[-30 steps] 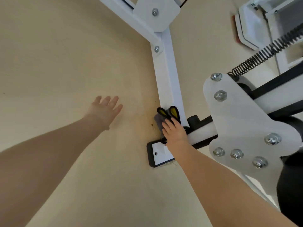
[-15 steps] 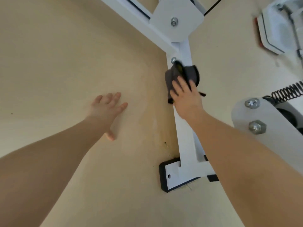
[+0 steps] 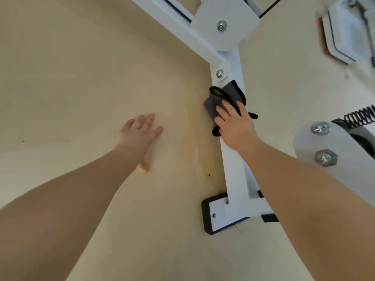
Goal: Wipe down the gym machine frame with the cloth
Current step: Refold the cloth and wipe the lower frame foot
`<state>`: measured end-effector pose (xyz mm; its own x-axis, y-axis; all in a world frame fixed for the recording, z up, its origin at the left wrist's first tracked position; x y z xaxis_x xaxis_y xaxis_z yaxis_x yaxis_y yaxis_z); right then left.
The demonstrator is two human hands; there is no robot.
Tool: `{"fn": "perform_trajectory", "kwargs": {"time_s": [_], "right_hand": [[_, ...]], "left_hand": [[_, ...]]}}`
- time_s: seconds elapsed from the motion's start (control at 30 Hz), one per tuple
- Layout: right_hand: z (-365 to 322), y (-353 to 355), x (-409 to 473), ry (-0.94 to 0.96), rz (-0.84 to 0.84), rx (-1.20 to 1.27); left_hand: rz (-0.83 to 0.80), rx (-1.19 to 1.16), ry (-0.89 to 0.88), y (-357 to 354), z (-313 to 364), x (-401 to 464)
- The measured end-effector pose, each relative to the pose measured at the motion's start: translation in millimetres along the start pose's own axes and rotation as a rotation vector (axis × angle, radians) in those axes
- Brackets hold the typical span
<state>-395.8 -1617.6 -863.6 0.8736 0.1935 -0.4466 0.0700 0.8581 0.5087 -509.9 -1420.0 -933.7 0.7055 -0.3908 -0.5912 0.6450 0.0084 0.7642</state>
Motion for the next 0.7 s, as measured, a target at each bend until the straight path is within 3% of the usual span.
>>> {"fn": "perform_trajectory", "kwargs": {"time_s": [0.23,0.37,0.53,0.7], "right_hand": [[-33,-56,-112,0.175,-0.174,0.04],[-49,-83,-170,0.204,-0.276,-0.045],[-43,-88,-167,0.24,-0.157,-0.111],[-52,-88,-161,0.045,-0.053,0.079]], "left_hand": [[-0.019,0.031,0.099,1,11,-2],[0.078,-0.009,0.156,-5,27,-21],[0.211,-0.034,0.053,-25,71,-49],[0.263,-0.097,0.028,-45,90,-83]]}}
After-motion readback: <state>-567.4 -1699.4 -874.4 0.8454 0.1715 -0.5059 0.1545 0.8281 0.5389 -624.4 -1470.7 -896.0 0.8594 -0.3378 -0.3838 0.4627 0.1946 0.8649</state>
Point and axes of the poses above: each hand's wrist, its own x-axis towards the middle knuckle, its own y-axis out of the back of the hand, z = x × y, the point moved 3 cm from there along x, towards the middle knuckle, and after that the axes turned 14 degrees about -y, right-handed, at the moved point
